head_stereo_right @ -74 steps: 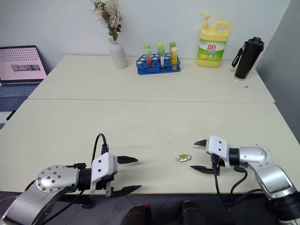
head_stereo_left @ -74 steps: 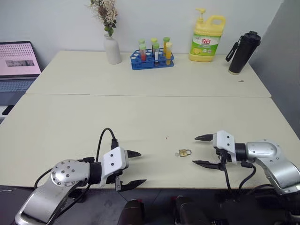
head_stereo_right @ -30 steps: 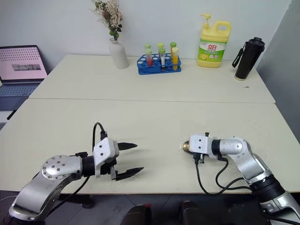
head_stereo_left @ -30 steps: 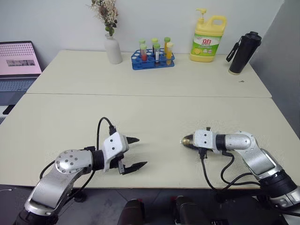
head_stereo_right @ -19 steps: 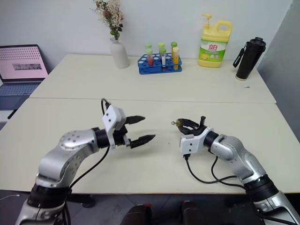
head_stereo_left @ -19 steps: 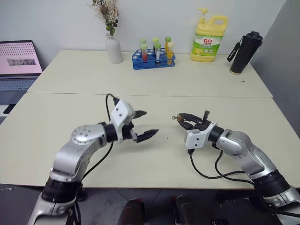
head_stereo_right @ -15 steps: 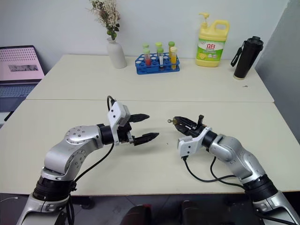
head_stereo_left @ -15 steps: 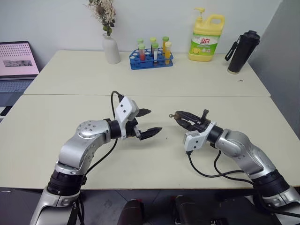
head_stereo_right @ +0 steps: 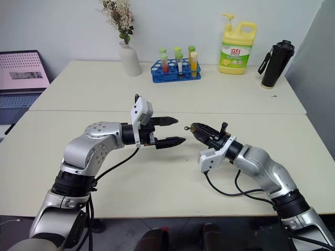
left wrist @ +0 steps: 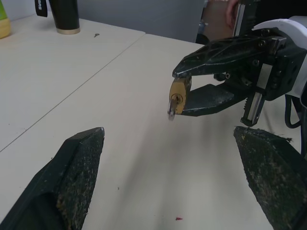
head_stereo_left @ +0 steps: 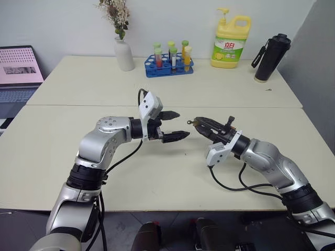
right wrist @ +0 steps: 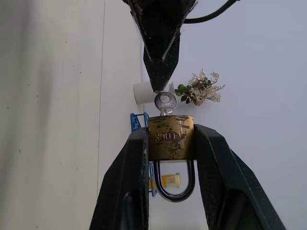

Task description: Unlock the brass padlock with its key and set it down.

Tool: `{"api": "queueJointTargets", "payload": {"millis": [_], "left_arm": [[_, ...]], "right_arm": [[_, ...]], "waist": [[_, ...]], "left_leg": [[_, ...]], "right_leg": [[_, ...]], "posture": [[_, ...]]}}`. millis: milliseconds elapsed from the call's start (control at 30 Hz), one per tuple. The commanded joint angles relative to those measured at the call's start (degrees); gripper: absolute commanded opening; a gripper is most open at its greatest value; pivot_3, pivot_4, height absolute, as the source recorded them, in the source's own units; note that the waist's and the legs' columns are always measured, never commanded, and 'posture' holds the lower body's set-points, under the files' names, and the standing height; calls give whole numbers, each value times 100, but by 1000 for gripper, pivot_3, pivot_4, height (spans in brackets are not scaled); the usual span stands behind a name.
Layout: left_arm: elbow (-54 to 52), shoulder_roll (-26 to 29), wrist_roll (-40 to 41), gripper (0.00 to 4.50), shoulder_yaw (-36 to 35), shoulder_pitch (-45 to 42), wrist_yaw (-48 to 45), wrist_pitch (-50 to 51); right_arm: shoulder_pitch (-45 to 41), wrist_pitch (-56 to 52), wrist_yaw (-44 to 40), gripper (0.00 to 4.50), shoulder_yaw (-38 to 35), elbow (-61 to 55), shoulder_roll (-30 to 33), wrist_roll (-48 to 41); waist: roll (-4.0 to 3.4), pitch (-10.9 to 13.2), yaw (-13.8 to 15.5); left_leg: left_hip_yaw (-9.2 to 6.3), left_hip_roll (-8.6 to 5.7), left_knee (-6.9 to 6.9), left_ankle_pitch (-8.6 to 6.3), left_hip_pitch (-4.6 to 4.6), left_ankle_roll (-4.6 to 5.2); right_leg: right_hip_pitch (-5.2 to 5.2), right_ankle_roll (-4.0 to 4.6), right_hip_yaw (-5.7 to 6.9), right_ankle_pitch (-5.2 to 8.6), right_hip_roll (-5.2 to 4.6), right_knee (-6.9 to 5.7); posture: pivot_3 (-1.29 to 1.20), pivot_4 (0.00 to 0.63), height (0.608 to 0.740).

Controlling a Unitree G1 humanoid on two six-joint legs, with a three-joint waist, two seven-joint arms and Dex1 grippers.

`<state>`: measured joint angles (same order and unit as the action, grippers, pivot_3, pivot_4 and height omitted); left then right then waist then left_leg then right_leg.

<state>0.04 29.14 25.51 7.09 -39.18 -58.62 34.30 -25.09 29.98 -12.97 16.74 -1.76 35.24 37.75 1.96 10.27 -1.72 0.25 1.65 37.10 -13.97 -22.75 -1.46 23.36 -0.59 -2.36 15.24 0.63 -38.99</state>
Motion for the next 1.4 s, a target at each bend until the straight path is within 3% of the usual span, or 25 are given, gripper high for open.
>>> {"api": "queueJointTargets", "payload": {"millis": [33,133,600,933,1167,1267,1400], "left_arm": [[146,46,-17,4500,-33,-281,-264,-231],[299,20,-56,4500,-26,-397,-346,-283],[822,-285,-295,0,165,-707,-583,-525],[854,-233,-642,0,239,-664,-714,-1082],[1139,-224,-1939,0,502,-381,-463,-4515],[1375,-339,-1984,0,440,-418,-379,-4926],[1367,-398,-1693,0,361,-422,-479,-4368]], "right_arm": [[-101,81,22,939,-119,-115,-39,-105],[-112,118,9,939,-121,-112,-46,-115],[-137,204,-110,939,-118,-190,-136,-194],[-71,128,-245,939,-159,-211,-205,-264],[-50,109,-314,939,-200,-234,-246,-381],[-62,109,-332,939,-184,-228,-259,-389],[-44,121,-360,939,-190,-247,-265,-421]], "waist": [[0,0,0],[0,0,-1],[0,0,2],[0,0,-3],[0,0,1],[0,0,6],[0,0,4]], "left_leg": [[1,0,0,0,1,0],[2,0,1,0,0,0],[1,-1,2,0,-2,0],[0,0,3,0,-2,0],[3,0,1,0,-1,0],[5,-1,2,0,-1,0],[6,-2,4,0,-4,1]], "right_leg": [[0,0,-1,0,0,0],[0,-1,-2,0,0,0],[0,1,-1,-1,0,0],[0,4,-1,-2,1,0],[0,21,-3,-12,0,1],[0,21,-3,-12,0,1],[0,20,-2,-12,0,1]], "posture": [[0,150,740],[0,150,740],[0,150,740],[0,150,740],[0,150,740],[0,150,740],[0,150,740]]}}
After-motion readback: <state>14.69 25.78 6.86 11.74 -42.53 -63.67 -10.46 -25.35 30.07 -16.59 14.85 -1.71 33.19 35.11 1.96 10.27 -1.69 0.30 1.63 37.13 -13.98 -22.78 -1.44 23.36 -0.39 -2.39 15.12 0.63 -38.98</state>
